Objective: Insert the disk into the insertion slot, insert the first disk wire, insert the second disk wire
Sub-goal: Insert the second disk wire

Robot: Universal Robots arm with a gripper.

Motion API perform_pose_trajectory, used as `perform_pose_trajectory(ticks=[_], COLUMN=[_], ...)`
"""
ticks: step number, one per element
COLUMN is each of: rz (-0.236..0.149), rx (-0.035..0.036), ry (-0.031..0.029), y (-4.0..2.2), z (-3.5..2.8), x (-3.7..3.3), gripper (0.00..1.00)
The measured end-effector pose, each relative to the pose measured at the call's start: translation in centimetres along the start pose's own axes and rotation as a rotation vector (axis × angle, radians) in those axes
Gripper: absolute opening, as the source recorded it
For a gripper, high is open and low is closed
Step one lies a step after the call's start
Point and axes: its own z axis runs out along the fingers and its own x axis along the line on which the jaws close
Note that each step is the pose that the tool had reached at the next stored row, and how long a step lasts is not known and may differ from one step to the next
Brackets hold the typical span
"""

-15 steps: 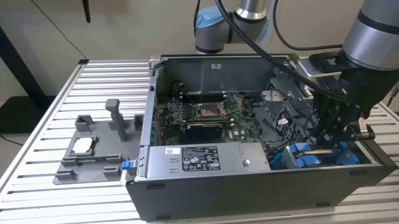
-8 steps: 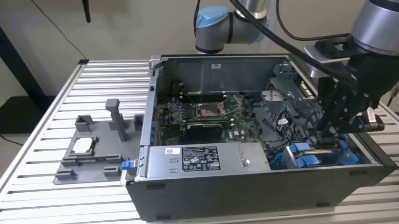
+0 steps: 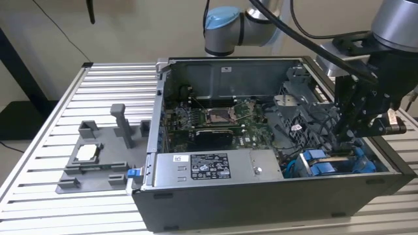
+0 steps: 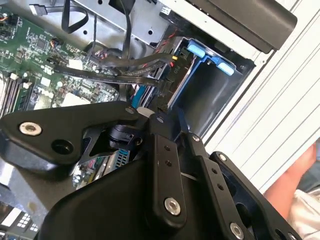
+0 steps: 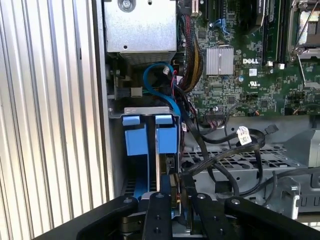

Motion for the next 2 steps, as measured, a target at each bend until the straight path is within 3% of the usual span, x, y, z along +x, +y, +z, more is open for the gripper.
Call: perform_pose_trajectory(ticks=[2], rz=[0.0], rx=[0.0], ry=[-0.0002], y=[0.0], z=[0.0], x=[0.0], gripper=[0.24])
